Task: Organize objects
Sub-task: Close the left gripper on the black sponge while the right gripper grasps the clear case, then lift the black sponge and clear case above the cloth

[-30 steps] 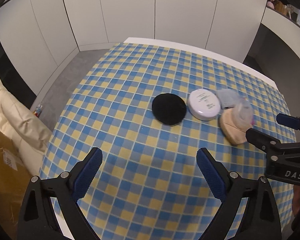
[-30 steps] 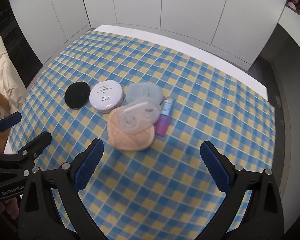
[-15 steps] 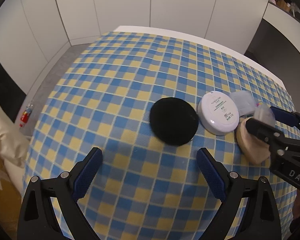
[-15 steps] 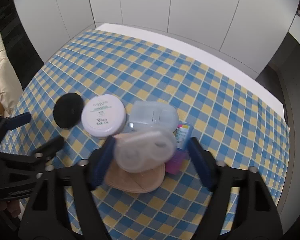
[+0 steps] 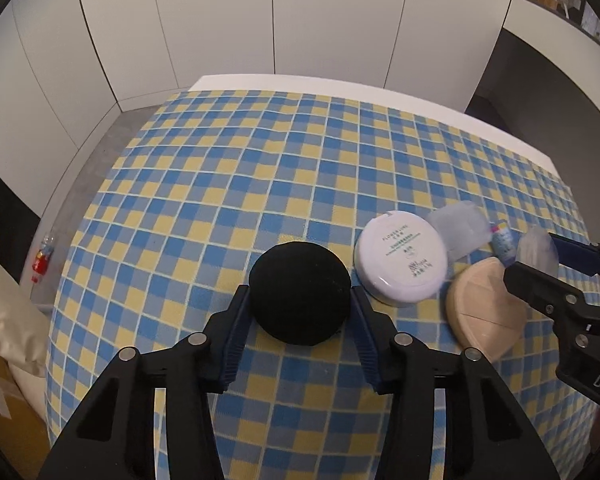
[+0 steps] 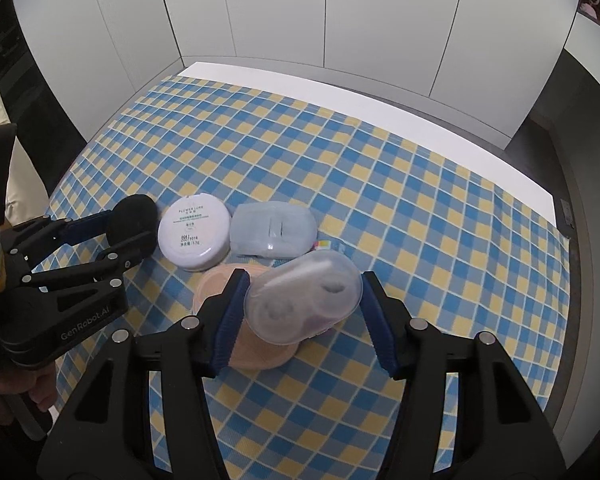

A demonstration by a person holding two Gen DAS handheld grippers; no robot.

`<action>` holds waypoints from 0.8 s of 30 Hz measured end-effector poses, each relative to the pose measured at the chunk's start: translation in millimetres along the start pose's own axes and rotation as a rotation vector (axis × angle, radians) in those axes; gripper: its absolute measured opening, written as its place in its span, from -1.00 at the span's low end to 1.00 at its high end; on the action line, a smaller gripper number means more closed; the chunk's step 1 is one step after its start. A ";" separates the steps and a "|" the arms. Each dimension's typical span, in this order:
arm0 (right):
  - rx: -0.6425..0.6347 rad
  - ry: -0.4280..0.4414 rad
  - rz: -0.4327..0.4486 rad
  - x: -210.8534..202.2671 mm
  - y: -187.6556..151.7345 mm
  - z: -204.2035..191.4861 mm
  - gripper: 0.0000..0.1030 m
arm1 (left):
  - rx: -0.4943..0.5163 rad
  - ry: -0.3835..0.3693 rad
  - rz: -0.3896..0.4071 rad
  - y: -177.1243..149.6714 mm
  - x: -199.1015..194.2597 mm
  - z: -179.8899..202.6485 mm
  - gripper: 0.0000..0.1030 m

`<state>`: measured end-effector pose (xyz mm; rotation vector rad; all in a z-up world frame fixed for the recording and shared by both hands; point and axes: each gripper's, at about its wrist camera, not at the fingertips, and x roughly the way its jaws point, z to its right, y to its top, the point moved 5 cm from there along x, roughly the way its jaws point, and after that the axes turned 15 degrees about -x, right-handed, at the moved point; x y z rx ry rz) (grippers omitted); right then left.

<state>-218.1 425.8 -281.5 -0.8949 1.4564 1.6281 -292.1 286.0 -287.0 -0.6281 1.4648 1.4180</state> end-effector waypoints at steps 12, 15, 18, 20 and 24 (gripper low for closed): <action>0.017 -0.006 0.035 -46.5 5.6 -6.2 0.14 | -0.047 -0.040 0.040 -11.6 -75.7 -0.8 -0.09; 0.014 -0.023 0.040 -70.7 8.1 -10.7 0.14 | -0.065 -0.054 0.055 -18.5 -100.4 -1.8 -0.09; 0.020 -0.036 0.046 -98.4 7.9 -15.9 0.14 | -0.081 -0.030 0.070 -26.8 -125.9 -3.4 -0.09; 0.033 -0.048 0.068 -122.9 6.2 -20.8 0.14 | -0.091 -0.036 0.087 -32.1 -146.4 -4.7 -0.09; 0.017 -0.056 0.102 -165.6 0.4 -33.2 0.14 | -0.087 -0.054 0.110 -42.3 -188.2 -4.4 -0.08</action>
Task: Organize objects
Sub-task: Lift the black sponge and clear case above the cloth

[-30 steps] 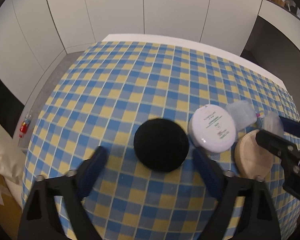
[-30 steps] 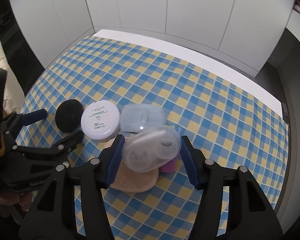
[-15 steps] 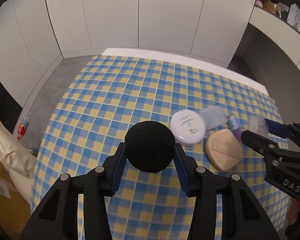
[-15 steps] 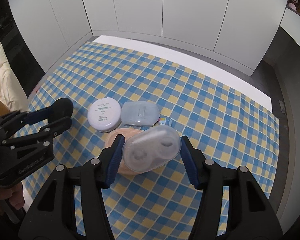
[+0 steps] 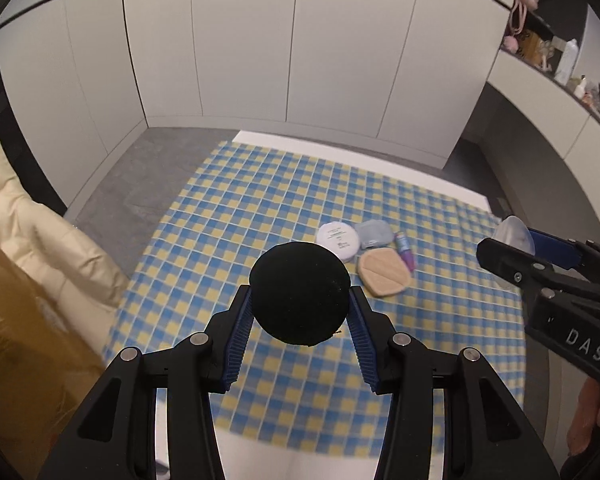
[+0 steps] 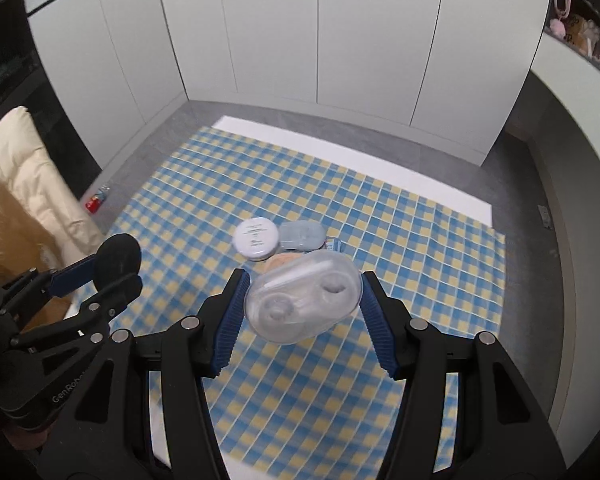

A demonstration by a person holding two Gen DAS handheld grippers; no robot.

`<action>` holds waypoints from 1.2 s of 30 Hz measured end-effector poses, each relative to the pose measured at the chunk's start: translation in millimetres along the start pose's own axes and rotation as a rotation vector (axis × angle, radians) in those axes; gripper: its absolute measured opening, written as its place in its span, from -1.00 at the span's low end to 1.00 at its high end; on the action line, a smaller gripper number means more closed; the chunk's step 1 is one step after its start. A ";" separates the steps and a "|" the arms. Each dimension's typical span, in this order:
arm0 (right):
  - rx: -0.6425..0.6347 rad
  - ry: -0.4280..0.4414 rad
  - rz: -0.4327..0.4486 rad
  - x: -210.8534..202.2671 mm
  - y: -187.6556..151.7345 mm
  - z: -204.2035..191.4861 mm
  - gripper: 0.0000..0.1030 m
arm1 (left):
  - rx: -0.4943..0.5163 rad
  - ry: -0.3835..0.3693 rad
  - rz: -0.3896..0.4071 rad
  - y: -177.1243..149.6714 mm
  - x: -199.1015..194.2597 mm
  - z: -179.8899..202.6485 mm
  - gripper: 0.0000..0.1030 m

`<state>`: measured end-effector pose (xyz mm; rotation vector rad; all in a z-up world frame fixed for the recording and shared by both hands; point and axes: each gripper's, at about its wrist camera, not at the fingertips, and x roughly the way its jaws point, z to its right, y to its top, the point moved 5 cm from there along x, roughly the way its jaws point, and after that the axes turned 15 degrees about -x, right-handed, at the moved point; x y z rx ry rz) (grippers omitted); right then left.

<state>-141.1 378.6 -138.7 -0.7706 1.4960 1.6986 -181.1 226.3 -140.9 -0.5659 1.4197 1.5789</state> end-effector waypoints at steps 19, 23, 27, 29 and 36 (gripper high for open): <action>-0.036 -0.002 0.056 -88.3 -24.4 -16.0 0.14 | -0.056 -0.054 0.174 -3.5 -117.4 -15.7 -0.08; -0.050 -0.018 0.073 -95.6 -20.2 -16.4 0.14 | -0.068 -0.043 0.169 -3.5 -112.2 -20.8 -0.08; -0.017 -0.011 0.079 -92.7 -15.6 -9.1 0.14 | -0.064 -0.033 0.165 -2.8 -107.3 -25.3 -0.08; -0.005 -0.007 0.080 -90.8 -13.2 -7.5 0.14 | -0.065 -0.032 0.162 -3.2 -105.9 -27.5 -0.08; -0.014 0.001 0.091 -87.2 -3.7 -16.0 0.14 | -0.062 -0.020 0.160 -5.0 -104.1 -38.8 -0.08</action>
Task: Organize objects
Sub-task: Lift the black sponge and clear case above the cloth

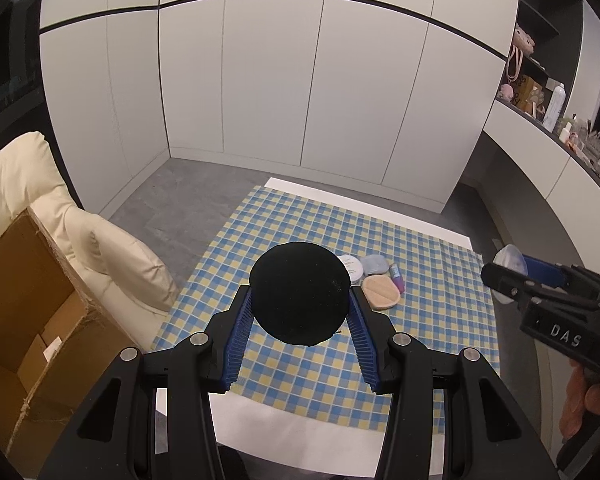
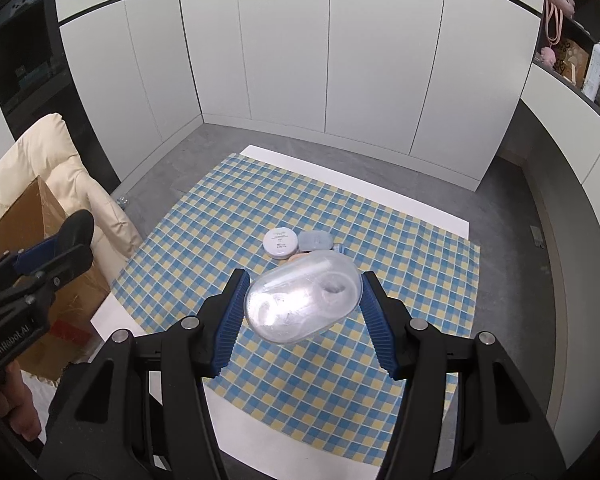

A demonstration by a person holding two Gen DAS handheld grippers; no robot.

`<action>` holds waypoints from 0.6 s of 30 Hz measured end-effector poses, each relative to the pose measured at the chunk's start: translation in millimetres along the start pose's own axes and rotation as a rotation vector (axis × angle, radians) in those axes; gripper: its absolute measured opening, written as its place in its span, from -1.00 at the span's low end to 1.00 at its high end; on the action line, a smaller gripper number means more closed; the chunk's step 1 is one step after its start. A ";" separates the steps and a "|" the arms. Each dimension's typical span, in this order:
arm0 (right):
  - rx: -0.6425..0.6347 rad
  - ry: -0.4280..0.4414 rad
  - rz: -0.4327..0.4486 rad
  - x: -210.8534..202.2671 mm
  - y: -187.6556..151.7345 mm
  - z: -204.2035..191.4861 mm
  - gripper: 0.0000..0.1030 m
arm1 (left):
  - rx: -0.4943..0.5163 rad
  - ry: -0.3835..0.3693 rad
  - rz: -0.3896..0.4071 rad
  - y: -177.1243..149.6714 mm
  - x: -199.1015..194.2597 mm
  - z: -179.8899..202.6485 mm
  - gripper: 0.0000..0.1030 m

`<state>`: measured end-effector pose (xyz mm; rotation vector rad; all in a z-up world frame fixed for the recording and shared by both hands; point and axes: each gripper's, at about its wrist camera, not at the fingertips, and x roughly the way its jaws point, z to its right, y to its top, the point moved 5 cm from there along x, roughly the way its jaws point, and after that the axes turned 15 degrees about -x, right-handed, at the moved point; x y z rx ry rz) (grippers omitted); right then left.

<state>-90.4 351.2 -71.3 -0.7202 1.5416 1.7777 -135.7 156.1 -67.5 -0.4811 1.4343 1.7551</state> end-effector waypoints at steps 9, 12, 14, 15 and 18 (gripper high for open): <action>-0.045 0.016 0.007 7.2 10.8 -27.5 0.14 | -0.048 0.015 0.011 5.8 -6.0 -25.1 -0.09; -0.061 0.020 0.006 9.5 14.5 -37.1 0.14 | -0.058 0.025 0.018 7.4 -8.7 -34.3 -0.09; -0.067 0.026 0.007 10.8 16.6 -43.3 0.14 | -0.064 0.031 0.022 8.9 -10.6 -39.7 -0.09; -0.069 0.026 0.008 11.1 17.0 -45.5 0.14 | -0.067 0.034 0.024 9.2 -11.4 -42.7 -0.09; -0.076 0.036 0.011 12.6 20.5 -52.7 0.14 | -0.076 0.046 0.028 10.7 -13.7 -50.9 -0.09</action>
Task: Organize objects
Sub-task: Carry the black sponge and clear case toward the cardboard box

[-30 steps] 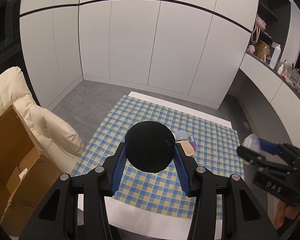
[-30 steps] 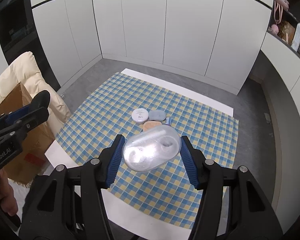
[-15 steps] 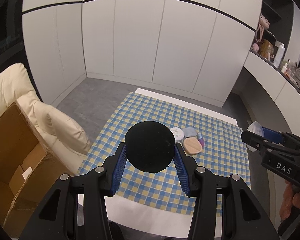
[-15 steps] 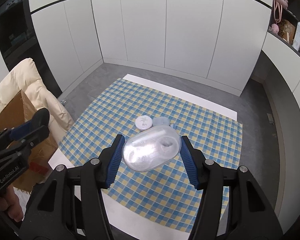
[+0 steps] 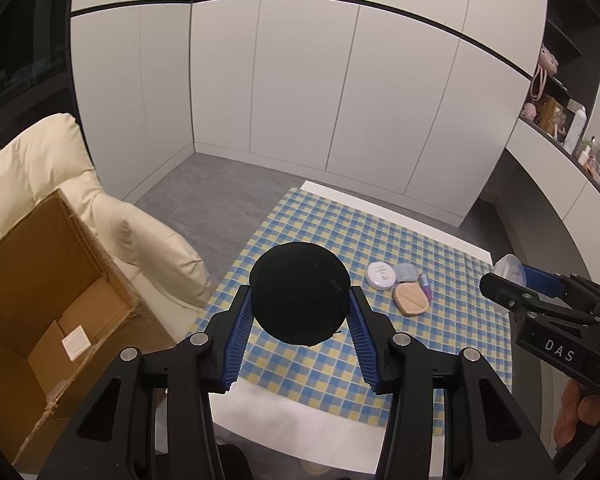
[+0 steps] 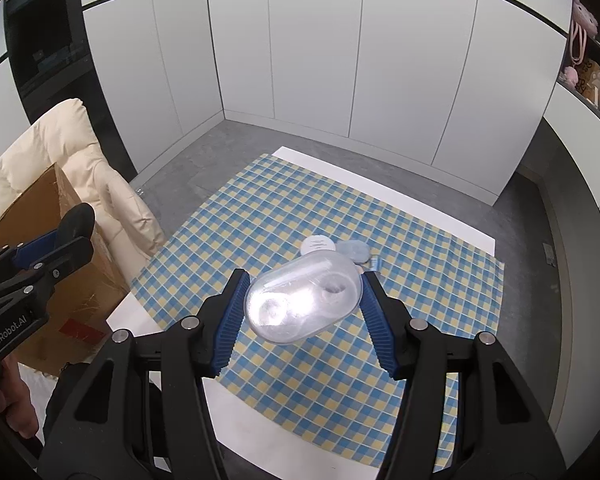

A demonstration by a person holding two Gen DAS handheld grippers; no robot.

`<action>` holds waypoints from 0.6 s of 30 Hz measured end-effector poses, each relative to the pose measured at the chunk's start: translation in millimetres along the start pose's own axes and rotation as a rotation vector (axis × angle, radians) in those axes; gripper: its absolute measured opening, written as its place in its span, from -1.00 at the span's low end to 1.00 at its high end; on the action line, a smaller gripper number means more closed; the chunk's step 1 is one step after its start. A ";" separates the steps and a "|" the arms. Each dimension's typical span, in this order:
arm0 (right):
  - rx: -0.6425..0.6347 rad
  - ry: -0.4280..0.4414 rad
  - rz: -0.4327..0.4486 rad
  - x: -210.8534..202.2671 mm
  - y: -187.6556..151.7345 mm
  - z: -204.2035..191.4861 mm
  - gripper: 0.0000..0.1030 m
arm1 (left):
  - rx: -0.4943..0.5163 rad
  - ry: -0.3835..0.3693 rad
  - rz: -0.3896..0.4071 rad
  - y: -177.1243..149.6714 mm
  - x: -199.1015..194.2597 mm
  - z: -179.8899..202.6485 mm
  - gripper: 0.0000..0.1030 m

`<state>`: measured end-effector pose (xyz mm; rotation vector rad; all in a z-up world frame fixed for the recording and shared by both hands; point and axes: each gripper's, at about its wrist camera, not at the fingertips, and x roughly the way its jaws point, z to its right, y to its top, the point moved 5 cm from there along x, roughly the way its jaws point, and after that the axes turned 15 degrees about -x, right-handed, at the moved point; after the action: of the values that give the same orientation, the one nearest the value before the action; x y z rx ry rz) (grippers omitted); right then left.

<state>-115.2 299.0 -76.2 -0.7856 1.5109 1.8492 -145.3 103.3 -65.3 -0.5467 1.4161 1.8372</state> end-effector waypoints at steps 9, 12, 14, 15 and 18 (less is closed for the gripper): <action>-0.032 0.020 0.006 5.9 10.5 -21.7 0.14 | -0.008 0.034 0.019 4.8 -5.5 -17.5 -0.09; -0.042 0.028 0.009 7.4 13.6 -27.9 0.14 | -0.016 0.041 0.023 5.6 -7.4 -24.3 -0.09; -0.049 0.031 0.010 8.6 15.8 -32.4 0.14 | -0.019 0.047 0.026 5.8 -8.8 -26.9 -0.09; -0.051 0.032 0.010 9.2 16.6 -34.1 0.14 | -0.021 0.051 0.027 6.1 -9.3 -29.2 -0.09; -0.060 0.041 0.014 10.8 20.4 -41.3 0.14 | -0.031 0.060 0.031 6.5 -11.6 -37.3 -0.09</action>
<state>-135.2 256.2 -78.9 -0.8481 1.4954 1.9071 -146.8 63.7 -64.1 -0.6034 1.4455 1.8836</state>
